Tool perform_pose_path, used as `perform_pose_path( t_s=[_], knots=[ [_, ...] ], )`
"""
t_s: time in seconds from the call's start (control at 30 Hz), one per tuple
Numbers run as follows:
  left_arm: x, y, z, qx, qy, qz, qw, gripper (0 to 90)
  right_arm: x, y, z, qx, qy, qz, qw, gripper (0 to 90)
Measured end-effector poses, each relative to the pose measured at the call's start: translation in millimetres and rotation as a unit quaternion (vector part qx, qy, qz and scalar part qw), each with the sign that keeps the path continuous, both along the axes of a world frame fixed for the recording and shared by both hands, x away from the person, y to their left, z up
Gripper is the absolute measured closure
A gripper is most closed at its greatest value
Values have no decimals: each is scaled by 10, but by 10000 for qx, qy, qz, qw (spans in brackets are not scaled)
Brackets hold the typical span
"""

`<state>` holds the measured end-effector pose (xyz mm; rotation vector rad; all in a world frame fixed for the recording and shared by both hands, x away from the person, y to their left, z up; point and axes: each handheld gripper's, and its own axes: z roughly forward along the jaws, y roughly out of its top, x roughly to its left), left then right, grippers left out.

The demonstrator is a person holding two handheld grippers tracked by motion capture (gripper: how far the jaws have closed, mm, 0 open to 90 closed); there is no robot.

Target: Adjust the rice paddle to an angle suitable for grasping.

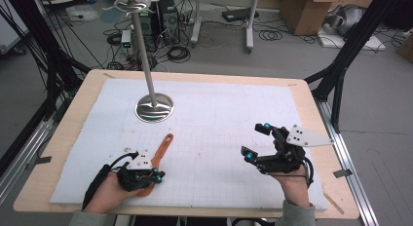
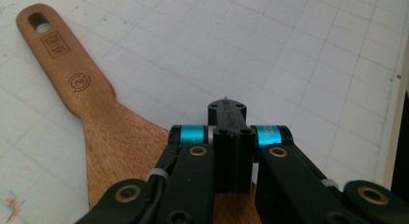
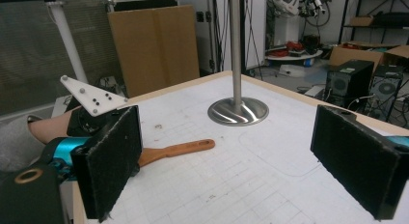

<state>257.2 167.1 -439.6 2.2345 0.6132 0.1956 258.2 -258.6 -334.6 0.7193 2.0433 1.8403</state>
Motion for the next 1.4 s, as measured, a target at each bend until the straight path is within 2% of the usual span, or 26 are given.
perform_pose_path(
  t_s=[0.2,0.47,0.67,1.0,1.2,1.4],
  knots=[
    [-13,139,-4,12,-27,178,9998,895,25,49,-1,-16,-2,65,10000,99],
    [-16,354,-16,-84,19,427,9991,895,60,101,-4,-32,9,116,9999,99],
    [-24,514,-1,-10,27,647,9979,895,81,139,-6,-45,6,154,9999,99],
    [-10,748,-29,-183,54,918,9956,895,85,154,-5,-59,-7,170,9998,98],
    [-8,807,-30,-199,55,976,9950,895,84,154,-5,-61,-8,171,9998,99],
    [6,777,-17,-133,4,890,9959,895,76,147,-5,-60,9,169,9998,99]
  ],
)
